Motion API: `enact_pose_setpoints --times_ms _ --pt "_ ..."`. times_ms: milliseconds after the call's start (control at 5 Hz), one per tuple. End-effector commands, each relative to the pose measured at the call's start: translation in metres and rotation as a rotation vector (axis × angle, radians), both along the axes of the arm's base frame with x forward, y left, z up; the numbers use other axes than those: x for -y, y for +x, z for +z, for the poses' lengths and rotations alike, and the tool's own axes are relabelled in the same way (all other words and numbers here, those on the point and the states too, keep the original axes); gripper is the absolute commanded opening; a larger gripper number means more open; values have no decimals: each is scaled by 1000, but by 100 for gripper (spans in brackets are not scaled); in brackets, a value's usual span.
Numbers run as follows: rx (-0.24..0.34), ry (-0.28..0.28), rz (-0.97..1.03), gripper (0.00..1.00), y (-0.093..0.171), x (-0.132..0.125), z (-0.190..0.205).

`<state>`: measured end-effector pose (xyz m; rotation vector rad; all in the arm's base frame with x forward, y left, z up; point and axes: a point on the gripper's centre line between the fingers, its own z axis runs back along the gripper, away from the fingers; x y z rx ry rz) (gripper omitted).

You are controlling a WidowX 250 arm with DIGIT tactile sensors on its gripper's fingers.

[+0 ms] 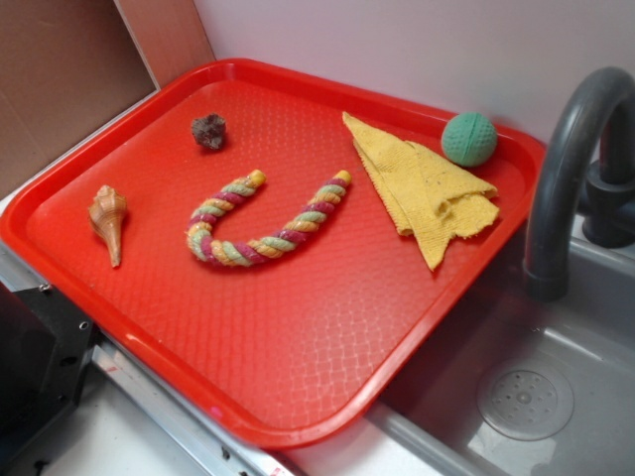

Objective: Grab the shell.

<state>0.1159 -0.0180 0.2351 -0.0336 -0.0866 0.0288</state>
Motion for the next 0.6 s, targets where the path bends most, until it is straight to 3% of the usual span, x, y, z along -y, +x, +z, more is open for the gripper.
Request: enact_pose_setpoints --times_ms 0,200,400 --pt "0 0 0 100 0 0 0" --pt "126 -118 242 100 0 -13 -7" --pt "160 -134 492 100 6 -29 -19"
